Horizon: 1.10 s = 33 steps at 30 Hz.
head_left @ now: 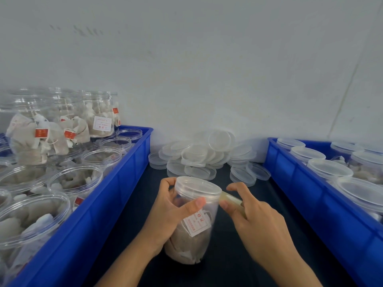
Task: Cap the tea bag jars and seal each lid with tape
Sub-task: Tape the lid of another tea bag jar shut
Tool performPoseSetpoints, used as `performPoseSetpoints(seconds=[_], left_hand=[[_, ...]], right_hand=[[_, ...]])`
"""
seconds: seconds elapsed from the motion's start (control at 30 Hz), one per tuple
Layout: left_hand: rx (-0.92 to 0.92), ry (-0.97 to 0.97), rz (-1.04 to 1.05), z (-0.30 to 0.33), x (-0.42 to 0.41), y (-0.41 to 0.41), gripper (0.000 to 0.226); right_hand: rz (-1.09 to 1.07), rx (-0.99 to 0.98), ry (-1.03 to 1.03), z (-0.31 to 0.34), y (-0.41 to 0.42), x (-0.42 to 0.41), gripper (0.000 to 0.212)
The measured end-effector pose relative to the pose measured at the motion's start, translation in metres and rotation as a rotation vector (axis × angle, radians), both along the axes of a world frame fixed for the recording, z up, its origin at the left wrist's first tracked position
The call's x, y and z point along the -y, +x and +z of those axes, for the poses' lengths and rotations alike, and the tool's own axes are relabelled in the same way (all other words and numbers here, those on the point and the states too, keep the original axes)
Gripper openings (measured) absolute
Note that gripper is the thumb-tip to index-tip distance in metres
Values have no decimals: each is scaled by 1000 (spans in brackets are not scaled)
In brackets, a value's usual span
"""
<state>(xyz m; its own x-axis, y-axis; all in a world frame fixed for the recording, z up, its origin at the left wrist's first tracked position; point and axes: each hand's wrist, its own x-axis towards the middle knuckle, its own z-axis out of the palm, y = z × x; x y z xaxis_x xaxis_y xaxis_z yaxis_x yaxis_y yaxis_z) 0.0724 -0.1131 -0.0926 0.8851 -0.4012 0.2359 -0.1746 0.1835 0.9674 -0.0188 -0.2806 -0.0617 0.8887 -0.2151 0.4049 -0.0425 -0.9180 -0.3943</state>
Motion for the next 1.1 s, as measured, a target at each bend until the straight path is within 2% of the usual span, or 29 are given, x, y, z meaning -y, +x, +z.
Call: performPoseSetpoints(seconds=[0.1,0.23,0.37,0.4,0.47,0.53,0.6,0.7,0.83,0.9,1.03,1.1], left_hand=[[-7,-17,-45,-1,-1,1,88],[36,22,-45,0,0,1,78],[193,122,146,2,7,-8,38],[239,169,232,3,10,-12,39],[319,270,390,3,18,-22,59],[361,305,469,2,23,-29,69],[378,322,460,1,25,-31,71],[318,341,455,2,22,-27,90],[195,270,458,3,17,-19,84],[166,220,437,2,14,-13,82],[114,150,442,0,9,-7,87],[108,149,426,0,7,-5,87]], right_hand=[[25,25,-26,0,-1,0,45],[50,23,-65,1,0,-4,50],[-5,70,-65,-5,-1,-9,47],[-9,80,-63,-7,-1,-12,47],[-10,93,-34,-10,0,-18,47],[-13,94,-11,-12,1,-22,47],[-18,96,2,-12,0,-23,47],[-23,88,-39,-10,-4,-25,49],[46,61,-89,-7,-6,-29,51],[100,35,18,-7,-6,-28,51],[124,-159,479,-2,-4,-22,48],[101,-177,450,2,-5,-18,44]])
